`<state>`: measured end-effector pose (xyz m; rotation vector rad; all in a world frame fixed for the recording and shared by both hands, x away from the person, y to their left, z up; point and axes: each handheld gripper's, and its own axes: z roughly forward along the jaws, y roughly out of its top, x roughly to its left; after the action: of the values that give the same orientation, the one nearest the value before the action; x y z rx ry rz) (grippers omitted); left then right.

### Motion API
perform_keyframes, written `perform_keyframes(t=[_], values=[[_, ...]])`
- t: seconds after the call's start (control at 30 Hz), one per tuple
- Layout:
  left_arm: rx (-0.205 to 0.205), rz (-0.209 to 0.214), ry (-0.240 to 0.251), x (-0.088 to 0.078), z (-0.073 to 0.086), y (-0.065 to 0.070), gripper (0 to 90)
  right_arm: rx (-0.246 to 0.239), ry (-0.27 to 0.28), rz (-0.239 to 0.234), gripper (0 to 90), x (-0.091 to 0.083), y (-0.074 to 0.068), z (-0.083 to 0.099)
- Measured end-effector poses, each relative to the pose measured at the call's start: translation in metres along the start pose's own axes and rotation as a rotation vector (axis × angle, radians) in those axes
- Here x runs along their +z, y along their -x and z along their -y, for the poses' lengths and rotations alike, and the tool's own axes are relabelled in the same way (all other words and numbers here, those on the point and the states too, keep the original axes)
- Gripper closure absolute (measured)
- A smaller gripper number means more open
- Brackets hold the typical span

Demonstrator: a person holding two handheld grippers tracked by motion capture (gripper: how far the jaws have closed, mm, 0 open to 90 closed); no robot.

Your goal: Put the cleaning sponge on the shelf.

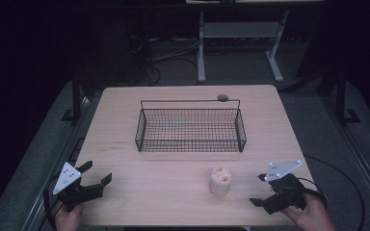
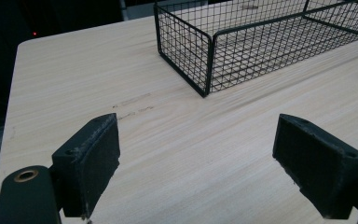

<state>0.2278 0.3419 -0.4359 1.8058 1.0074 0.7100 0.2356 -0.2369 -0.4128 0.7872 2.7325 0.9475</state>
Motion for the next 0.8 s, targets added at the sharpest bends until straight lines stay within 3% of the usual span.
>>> perform_keyframes(t=[0.4,0.8], values=[[0.002,-0.004,0.006,-0.001,0.0,-0.001,13.9,-0.056,-0.034,-0.008,16.2,0.0,-0.007,-0.019],[0.003,-0.005,0.004,-0.001,0.0,-0.001,14.0,-0.077,-0.054,-0.026,16.1,0.003,-0.009,-0.03]])
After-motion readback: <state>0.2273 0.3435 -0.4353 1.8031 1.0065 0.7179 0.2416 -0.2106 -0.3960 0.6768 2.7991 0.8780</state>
